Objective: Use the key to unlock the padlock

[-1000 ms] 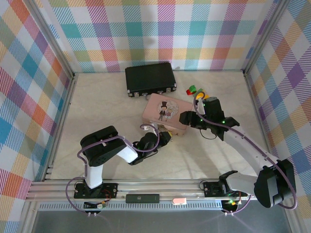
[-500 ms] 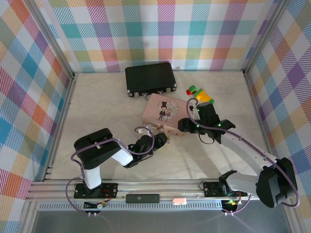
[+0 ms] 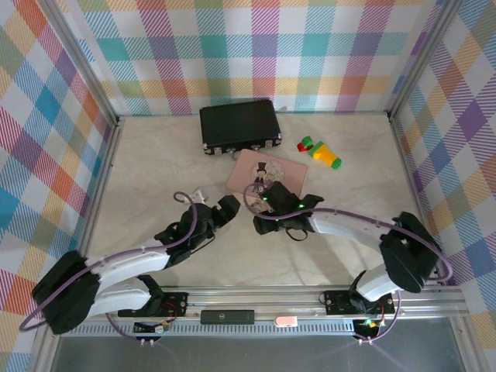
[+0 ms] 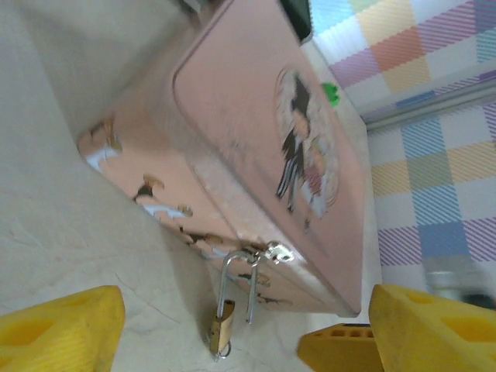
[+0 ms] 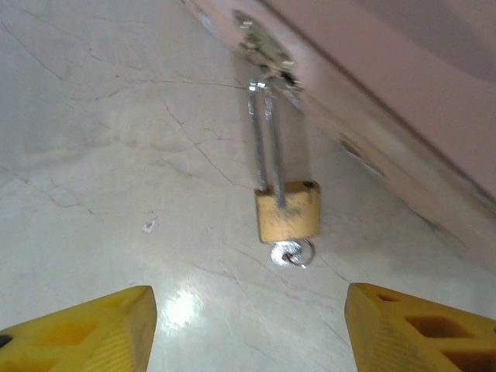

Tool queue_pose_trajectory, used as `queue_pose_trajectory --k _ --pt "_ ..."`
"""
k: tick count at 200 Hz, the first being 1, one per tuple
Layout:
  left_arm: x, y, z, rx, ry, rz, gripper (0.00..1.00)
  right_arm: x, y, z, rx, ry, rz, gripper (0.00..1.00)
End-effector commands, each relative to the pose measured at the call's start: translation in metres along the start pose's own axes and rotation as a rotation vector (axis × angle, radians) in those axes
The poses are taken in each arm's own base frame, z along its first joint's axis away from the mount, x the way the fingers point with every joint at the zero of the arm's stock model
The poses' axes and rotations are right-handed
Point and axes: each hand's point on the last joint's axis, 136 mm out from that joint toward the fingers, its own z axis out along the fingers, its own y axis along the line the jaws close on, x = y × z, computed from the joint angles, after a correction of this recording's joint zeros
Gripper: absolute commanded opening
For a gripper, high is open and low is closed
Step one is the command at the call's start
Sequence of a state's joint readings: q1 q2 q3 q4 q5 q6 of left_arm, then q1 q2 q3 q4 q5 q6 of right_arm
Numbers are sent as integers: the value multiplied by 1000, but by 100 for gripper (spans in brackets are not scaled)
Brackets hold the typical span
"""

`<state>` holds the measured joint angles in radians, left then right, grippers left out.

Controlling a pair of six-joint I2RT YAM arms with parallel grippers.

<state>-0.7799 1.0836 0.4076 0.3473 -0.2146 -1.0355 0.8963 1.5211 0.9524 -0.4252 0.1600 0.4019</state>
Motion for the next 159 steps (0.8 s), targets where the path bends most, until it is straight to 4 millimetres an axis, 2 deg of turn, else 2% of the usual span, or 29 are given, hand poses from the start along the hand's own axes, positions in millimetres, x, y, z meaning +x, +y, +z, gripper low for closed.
queue_pose_trajectory --k 1,37,85,121,159 --pt "-14 35 -19 -158 -20 82 83 -5 -7 8 168 16 -61 65" --pt "-30 43 -33 -165 -50 57 84 -8 -9 26 316 50 -104 63" --pt "-31 52 -31 -171 -15 30 84 0 -13 44 418 87 -123 53" --pt "-30 50 -26 -158 -1 18 83 7 -22 50 454 88 -118 43" --pt "-27 46 -19 -143 17 7 83 13 -21 57 438 98 -114 29"
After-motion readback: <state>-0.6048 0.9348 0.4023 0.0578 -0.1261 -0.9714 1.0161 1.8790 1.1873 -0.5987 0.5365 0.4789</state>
